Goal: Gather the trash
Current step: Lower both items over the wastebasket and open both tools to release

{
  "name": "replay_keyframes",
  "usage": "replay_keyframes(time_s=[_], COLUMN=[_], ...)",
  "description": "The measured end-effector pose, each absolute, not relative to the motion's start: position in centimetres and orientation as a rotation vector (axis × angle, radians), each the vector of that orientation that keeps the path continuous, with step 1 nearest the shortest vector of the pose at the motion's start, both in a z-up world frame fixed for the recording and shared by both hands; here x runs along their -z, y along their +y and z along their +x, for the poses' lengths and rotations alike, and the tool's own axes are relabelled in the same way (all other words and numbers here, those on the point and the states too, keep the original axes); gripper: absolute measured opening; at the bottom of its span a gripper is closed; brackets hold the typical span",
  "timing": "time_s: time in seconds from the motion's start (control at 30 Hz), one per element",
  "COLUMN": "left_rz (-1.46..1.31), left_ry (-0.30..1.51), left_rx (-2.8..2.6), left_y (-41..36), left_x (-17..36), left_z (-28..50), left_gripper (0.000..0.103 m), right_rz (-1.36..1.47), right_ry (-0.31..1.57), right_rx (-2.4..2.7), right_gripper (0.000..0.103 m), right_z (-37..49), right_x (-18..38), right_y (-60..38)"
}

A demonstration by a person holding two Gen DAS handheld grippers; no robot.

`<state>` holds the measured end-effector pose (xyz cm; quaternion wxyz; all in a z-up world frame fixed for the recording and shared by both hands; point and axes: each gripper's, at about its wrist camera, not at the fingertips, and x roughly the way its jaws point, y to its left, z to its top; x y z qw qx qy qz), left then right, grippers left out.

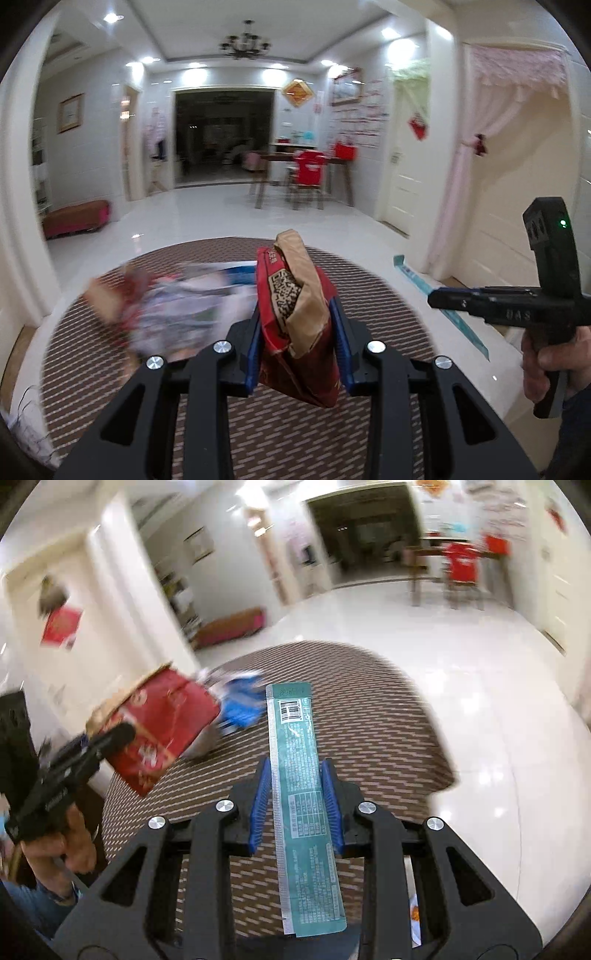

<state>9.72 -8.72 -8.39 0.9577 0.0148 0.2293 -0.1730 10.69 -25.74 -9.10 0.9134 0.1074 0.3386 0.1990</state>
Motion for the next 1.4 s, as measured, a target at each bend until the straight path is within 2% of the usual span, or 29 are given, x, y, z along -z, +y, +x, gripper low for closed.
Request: replay_keyframes(time_s=[0.17, 0.3, 0.5, 0.73, 0.77, 0.8, 0.83, 0.87, 0.9, 0.93, 0.97, 1.03, 1.13, 1.4], left_rz=[0.084, 0.144, 0.260, 0.375, 0.385, 0.402, 0.417, 0.437, 0.477, 0.491, 0.488, 0.469, 0.455, 0.375], left_ry=[0.495, 0.564, 0.704, 0.875, 0.892, 0.917, 0.939, 0.952, 0.958, 0.945, 0.930, 0.913, 0.897, 0.765], left_rx=[0.497, 0.608, 0.705, 0.750, 0.759, 0.785, 0.803, 0.804, 0.783, 0.764, 0.758, 0.750, 0.722, 0.723], left_y=[-17.3, -25.3, -34.5, -41.2, -42.0, -43.2, -43.9, -44.4, -45.1, -45.3, -45.5, -45.0, -43.7, -41.1], left_x=[9.2, 12.0, 18.2, 26.3, 27.1, 27.9, 28.8, 29.4, 30.1, 30.3, 30.2, 29.5, 28.6, 22.8], left_z=[11.0, 11.7, 12.3, 13.7, 14.0, 14.8, 15.0, 15.2, 15.5, 15.4, 15.3, 15.5, 15.3, 14.0], left_gripper=[0.032, 0.032, 0.032, 0.032, 0.033, 0.035, 0.039, 0.046, 0.067, 0.083, 0.086, 0.090, 0.091, 0.091], right_rz=[0.339, 0.448, 0.641, 0.801, 0.832, 0.855, 0.880, 0.899, 0.915, 0.926, 0.933, 0.932, 0.923, 0.860], right_ry=[0.675, 0.688, 0.796, 0.915, 0.923, 0.926, 0.929, 0.931, 0.929, 0.932, 0.933, 0.924, 0.900, 0.832], right_rx=[-0.263, -0.152, -0.024, 0.036, 0.053, 0.067, 0.084, 0.106, 0.130, 0.141, 0.156, 0.178, 0.205, 0.256], right_gripper=[0.028, 0.028, 0.028, 0.030, 0.032, 0.057, 0.070, 0.077, 0.077, 0.077, 0.078, 0.085, 0.096, 0.097], right_z=[9.3, 8.1, 7.6, 8.1, 8.1, 8.2, 8.3, 8.3, 8.1, 7.9, 7.6, 7.3, 6.9, 5.4], right_x=[10.2, 13.1, 21.8, 30.8, 31.9, 32.5, 33.0, 33.6, 34.0, 34.3, 34.4, 34.1, 32.9, 29.7], right_y=[-34.6, -41.0, -48.1, -51.7, -52.2, -52.7, -53.1, -53.5, -54.0, -54.3, -54.6, -54.7, -54.0, -53.6])
